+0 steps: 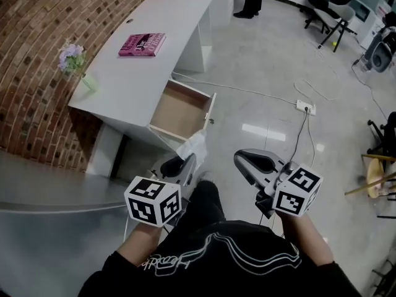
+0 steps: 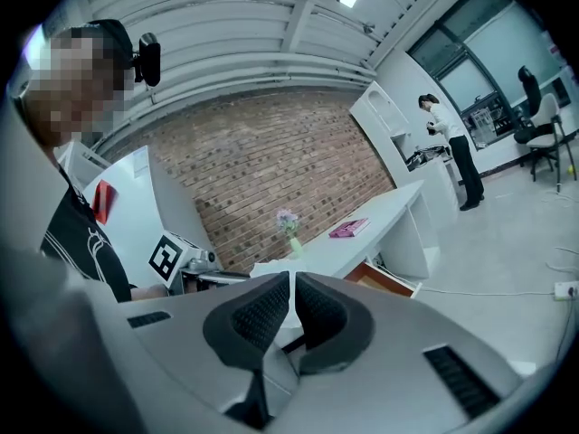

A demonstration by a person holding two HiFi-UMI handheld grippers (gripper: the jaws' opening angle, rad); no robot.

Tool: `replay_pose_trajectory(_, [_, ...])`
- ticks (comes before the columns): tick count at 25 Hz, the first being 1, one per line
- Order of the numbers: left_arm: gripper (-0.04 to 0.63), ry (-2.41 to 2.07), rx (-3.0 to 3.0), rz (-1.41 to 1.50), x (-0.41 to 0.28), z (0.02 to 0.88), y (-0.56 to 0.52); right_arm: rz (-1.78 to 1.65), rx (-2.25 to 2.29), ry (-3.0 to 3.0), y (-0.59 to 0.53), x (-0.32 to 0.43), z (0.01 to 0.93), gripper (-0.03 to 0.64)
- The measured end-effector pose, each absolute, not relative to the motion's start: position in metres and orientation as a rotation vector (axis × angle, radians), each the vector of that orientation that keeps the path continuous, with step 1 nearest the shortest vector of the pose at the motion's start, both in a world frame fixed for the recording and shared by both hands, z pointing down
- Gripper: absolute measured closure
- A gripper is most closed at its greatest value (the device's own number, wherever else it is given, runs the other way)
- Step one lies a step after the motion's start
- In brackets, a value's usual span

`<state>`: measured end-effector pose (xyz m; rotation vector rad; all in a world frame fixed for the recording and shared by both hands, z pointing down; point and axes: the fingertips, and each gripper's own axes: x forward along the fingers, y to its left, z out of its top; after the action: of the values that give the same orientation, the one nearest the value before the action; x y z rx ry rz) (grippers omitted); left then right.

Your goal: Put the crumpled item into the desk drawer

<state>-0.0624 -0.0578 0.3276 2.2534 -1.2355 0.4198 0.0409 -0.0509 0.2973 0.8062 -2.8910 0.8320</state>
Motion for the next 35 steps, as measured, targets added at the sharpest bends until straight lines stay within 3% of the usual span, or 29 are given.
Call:
replay_pose_trajectory(20, [0.529,-1.189,2.034,0.559,-0.087,0.49,-0.301,1.135,0.894,-2.634,-0.261,0.034,0.442,0.566])
replay_pose_trajectory(35, [0.529,-1.198,1.758,0.673,-0.123,0.658,-0.377,1.317,0.854,-2.519,-0.324,0.027,0.539,0.568])
